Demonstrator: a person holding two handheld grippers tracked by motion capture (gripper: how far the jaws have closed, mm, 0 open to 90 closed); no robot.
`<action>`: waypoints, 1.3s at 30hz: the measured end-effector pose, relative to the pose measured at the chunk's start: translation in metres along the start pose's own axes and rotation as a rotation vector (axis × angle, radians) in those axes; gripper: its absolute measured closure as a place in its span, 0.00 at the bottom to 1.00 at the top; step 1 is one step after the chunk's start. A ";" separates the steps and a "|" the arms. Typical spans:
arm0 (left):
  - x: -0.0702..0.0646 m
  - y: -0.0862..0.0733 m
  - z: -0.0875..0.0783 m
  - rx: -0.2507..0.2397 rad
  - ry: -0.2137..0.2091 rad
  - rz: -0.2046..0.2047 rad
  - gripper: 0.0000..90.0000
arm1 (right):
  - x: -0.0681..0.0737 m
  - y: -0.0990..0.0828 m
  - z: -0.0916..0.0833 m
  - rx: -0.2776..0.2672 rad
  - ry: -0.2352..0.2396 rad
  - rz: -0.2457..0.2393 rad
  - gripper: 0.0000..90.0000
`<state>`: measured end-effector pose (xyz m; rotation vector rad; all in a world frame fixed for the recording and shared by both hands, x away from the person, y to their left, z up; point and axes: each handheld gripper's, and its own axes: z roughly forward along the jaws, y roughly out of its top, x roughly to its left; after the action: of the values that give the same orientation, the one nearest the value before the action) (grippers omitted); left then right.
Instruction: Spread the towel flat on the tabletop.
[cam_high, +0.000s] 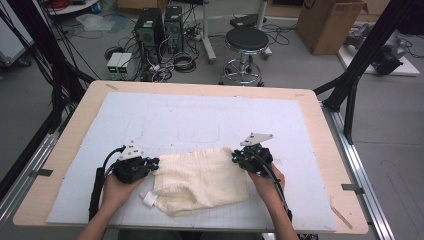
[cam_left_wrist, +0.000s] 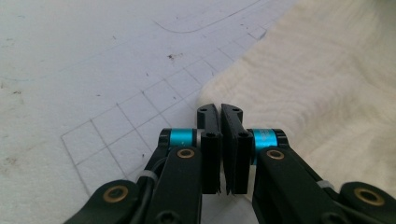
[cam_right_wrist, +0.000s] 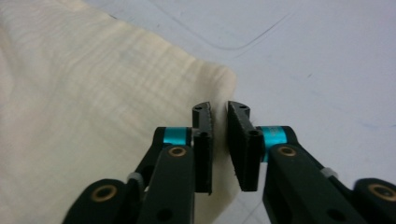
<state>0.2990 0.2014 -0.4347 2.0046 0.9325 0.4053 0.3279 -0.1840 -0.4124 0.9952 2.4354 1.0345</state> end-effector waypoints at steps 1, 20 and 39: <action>0.000 0.000 0.000 0.003 0.001 0.002 0.95 | 0.000 -0.001 0.003 0.018 0.027 -0.001 0.81; 0.009 0.002 0.006 0.013 0.024 -0.030 0.96 | -0.015 -0.006 0.029 0.070 0.060 0.067 0.81; 0.035 0.055 0.031 -0.030 0.090 -0.063 0.96 | -0.034 0.016 0.017 -0.052 -0.001 0.097 0.95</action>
<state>0.3654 0.1907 -0.4097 1.9378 1.0357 0.4749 0.3685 -0.1913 -0.4120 1.1062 2.3668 1.1226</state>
